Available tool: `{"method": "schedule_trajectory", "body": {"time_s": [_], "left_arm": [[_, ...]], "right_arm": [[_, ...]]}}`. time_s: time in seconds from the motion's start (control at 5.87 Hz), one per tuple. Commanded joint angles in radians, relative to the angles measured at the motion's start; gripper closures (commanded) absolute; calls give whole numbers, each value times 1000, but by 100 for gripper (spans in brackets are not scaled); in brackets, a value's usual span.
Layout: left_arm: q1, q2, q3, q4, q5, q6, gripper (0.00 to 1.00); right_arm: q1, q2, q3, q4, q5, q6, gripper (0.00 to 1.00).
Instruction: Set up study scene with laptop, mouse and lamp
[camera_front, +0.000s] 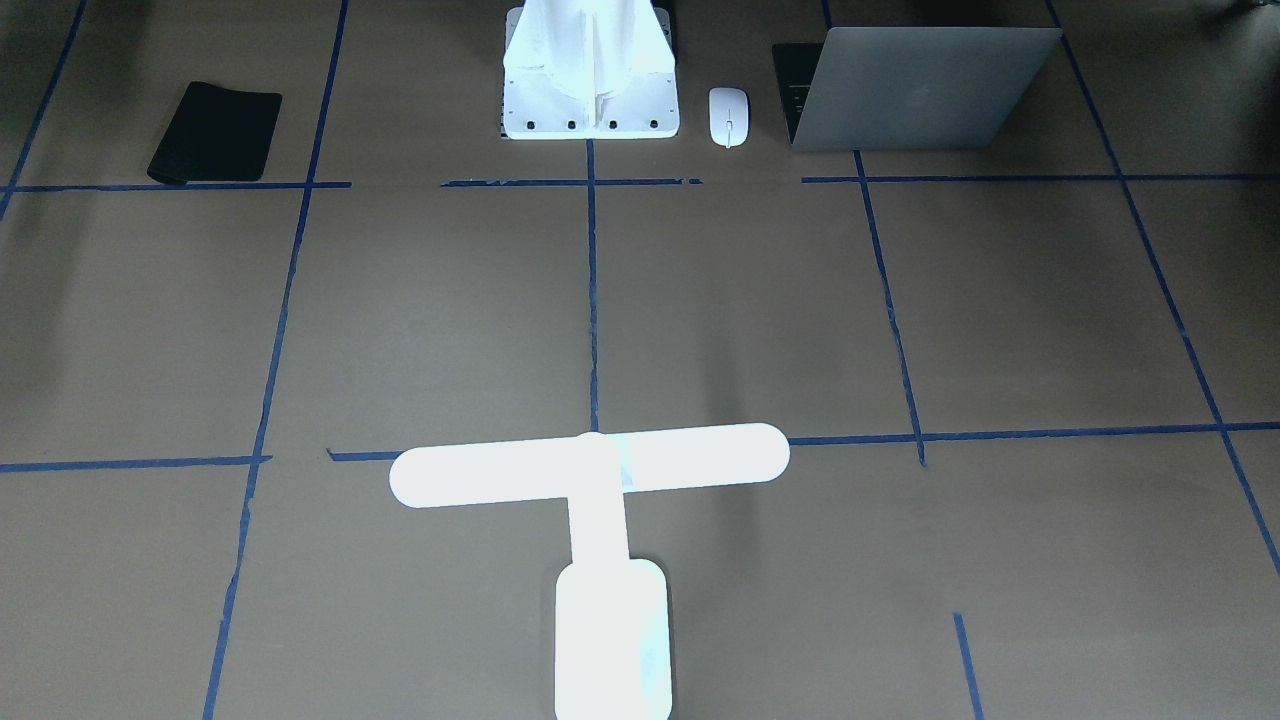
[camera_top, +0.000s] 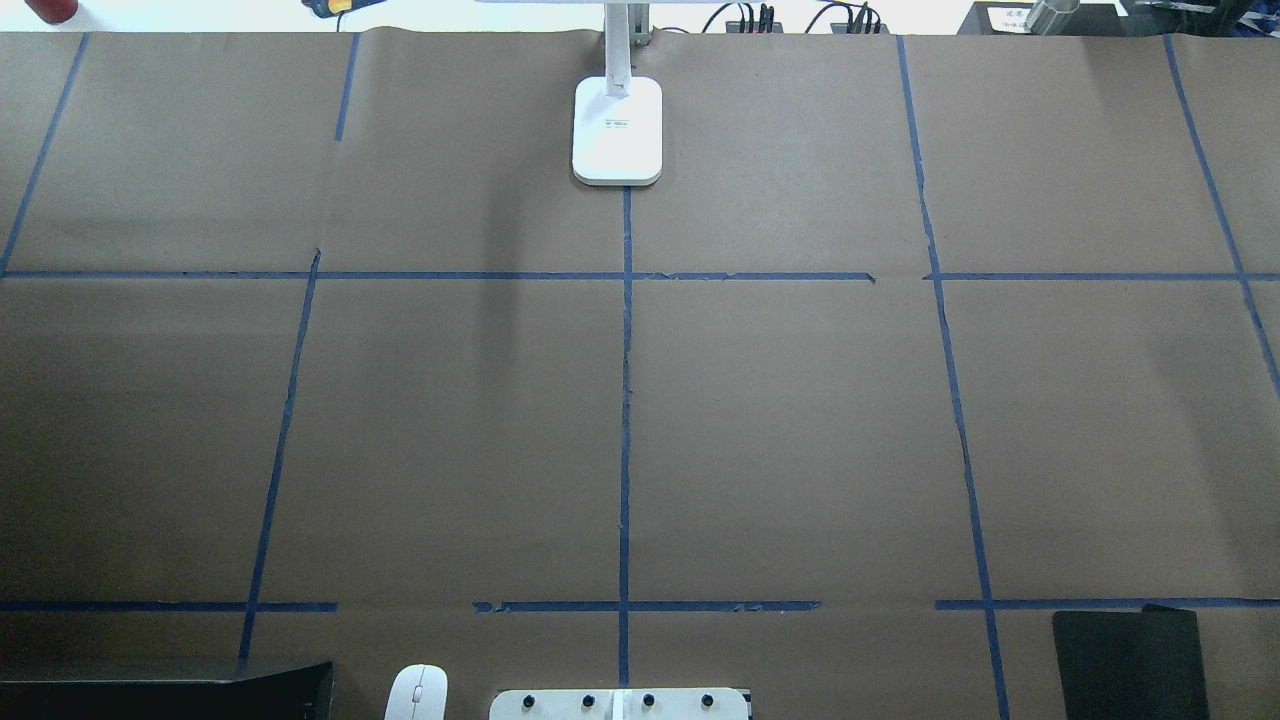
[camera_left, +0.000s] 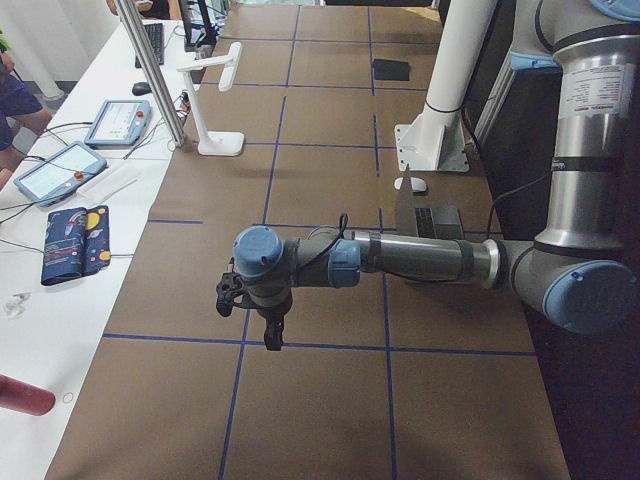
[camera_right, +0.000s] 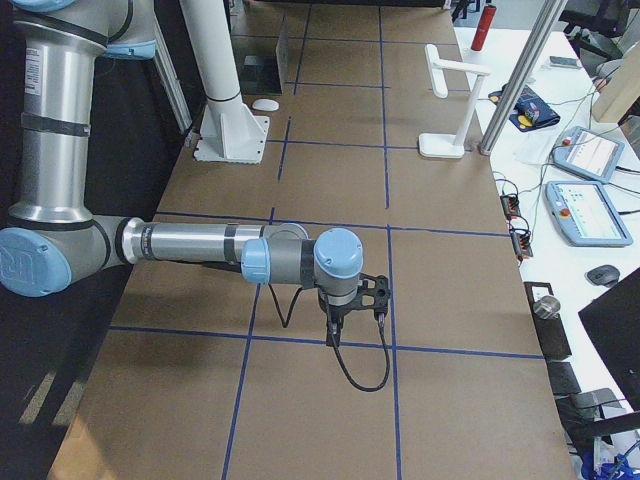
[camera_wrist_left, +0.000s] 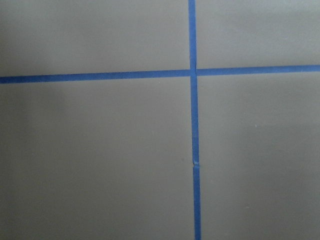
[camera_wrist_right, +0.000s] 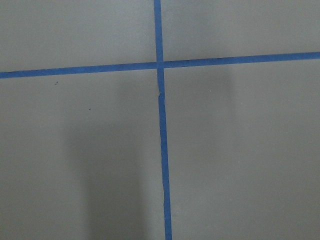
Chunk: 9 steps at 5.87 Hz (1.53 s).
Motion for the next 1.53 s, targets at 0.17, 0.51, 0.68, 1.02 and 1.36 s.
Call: {"method": "schedule_trajectory", "body": {"time_s": [0.17, 0.51, 0.68, 1.02, 1.36], "left_arm": [[46, 40, -375, 222, 2, -409, 0], [224, 109, -578, 213, 7, -878, 0], [305, 109, -656, 213, 42, -1088, 0], [480, 109, -796, 211, 140, -1509, 0], [801, 109, -881, 213, 363, -1923, 0]], "right_arm": [[0, 4, 4, 0, 5, 2, 0], [0, 7, 3, 1, 48, 5, 0], [0, 4, 4, 1, 64, 5, 0], [0, 4, 4, 1, 65, 6, 0], [0, 6, 6, 4, 64, 6, 0]]}}
